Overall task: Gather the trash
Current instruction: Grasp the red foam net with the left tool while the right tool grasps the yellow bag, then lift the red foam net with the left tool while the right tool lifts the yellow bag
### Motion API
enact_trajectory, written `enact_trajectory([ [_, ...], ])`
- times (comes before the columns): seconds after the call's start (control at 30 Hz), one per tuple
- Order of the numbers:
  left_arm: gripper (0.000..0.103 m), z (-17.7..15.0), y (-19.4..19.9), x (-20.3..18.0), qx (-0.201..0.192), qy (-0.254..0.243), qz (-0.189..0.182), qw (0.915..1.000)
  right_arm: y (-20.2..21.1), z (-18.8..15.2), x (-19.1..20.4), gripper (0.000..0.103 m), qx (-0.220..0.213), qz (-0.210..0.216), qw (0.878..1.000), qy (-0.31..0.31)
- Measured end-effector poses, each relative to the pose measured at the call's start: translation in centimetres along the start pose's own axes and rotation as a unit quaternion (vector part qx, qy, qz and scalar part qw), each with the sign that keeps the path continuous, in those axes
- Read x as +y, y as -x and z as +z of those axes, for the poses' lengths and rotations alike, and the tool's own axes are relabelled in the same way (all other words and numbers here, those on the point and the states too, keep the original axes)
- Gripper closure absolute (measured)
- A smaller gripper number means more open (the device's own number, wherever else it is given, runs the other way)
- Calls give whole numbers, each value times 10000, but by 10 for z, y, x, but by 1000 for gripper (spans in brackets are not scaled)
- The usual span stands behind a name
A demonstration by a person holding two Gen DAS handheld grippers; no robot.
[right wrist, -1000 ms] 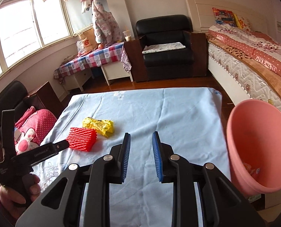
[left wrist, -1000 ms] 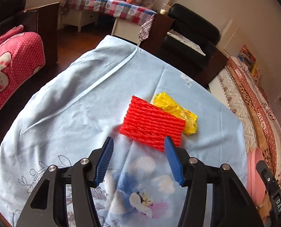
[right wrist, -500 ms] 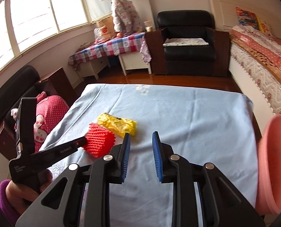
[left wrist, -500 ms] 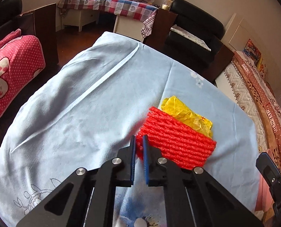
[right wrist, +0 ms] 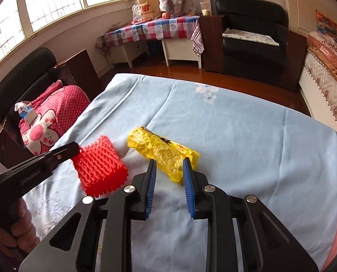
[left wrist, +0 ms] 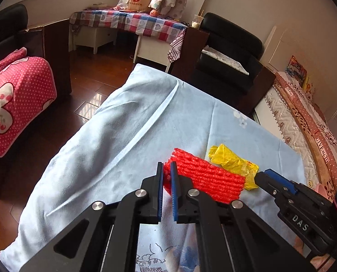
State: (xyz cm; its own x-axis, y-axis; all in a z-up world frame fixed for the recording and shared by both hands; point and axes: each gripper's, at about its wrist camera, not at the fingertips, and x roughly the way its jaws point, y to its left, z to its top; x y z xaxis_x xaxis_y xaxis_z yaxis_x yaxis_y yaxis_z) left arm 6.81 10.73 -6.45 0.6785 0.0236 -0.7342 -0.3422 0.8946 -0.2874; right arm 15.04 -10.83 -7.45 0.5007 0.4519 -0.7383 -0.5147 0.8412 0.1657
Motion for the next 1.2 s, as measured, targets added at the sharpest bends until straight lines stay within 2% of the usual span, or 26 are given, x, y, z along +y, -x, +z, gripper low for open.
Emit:
enact_trajectory([
  [0.07,98,-1,-2,3,39,12,-21,10000,-5,3,-3,63,50,126,9999,-41],
  [0.3,95,-2,-4,10,132,80,-235,9996,-18,14,-9,56,123,177,9997,-68],
  [0.37,86,-2,-2,13,116,156,-304,9993,-25,13,-9,56,205,144,9997,-46],
  [0.43,63,-1,1,17,74,259,-356,9990,-31,12,-7,56,261,133,9996,-45],
  [0.53,56,1,6,22,19,372,-451,9983,-32,6,-2,56,272,112,9996,4],
  [0.6,55,1,8,22,25,356,-459,9983,-30,3,1,61,248,43,9997,50],
  [0.63,55,1,8,21,41,328,-450,9984,-28,1,2,72,252,9,9997,65],
  [0.7,55,-2,8,17,112,247,-434,9987,-25,-1,4,79,242,-73,9997,72],
  [0.77,55,-7,5,13,202,205,-427,9987,-18,-4,7,91,169,-100,9998,81],
  [1.03,55,-22,-14,-2,629,302,-328,9970,20,-19,1,96,-109,-163,9995,-240],
  [1.17,56,-24,-18,-14,598,226,-149,9978,34,-29,-6,96,-184,-230,9986,-436],
  [1.2,62,-24,-19,-16,579,181,-82,9981,37,-31,-7,96,-198,-243,9984,-477],
])
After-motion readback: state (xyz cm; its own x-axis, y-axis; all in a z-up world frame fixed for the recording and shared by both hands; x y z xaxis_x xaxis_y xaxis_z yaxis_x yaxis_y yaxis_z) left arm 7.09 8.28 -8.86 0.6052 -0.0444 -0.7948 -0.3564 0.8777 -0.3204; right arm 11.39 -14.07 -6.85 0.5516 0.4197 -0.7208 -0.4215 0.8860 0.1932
